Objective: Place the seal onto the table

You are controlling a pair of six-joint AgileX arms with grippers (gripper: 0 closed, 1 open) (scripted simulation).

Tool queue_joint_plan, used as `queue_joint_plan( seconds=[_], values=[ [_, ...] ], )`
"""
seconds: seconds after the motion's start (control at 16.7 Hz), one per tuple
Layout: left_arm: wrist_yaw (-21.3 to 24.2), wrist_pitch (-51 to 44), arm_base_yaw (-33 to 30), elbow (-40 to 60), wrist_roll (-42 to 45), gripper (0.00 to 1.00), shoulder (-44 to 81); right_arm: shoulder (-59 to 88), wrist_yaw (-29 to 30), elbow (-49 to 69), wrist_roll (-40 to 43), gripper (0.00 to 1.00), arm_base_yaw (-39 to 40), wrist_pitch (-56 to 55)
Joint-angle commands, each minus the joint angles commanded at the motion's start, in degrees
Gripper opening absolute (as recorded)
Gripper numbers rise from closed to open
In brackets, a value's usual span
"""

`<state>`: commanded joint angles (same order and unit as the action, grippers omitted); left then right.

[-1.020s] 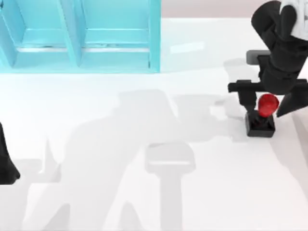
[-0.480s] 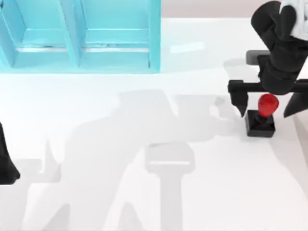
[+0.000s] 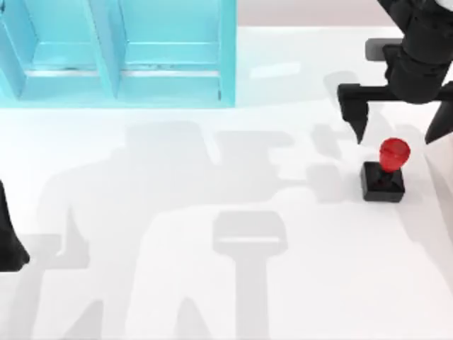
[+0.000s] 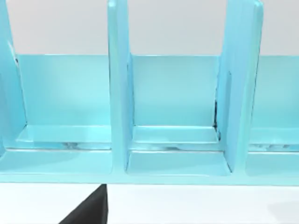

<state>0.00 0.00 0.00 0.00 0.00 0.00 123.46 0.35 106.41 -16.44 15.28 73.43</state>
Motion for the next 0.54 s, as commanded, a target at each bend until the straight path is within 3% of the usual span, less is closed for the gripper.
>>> queue_joint_plan(
  seconds=[0.3,0.54],
  values=[
    [0.00,0.00,0.00,0.00,0.00,1.00,0.00,0.34,0.00,18.24,0.02,1.00,-0.32,17.53],
    [0.00,0.00,0.00,0.00,0.00,1.00,0.00,0.12,-0.07,23.02,0.11,1.00,-0.46,22.32]
  ],
)
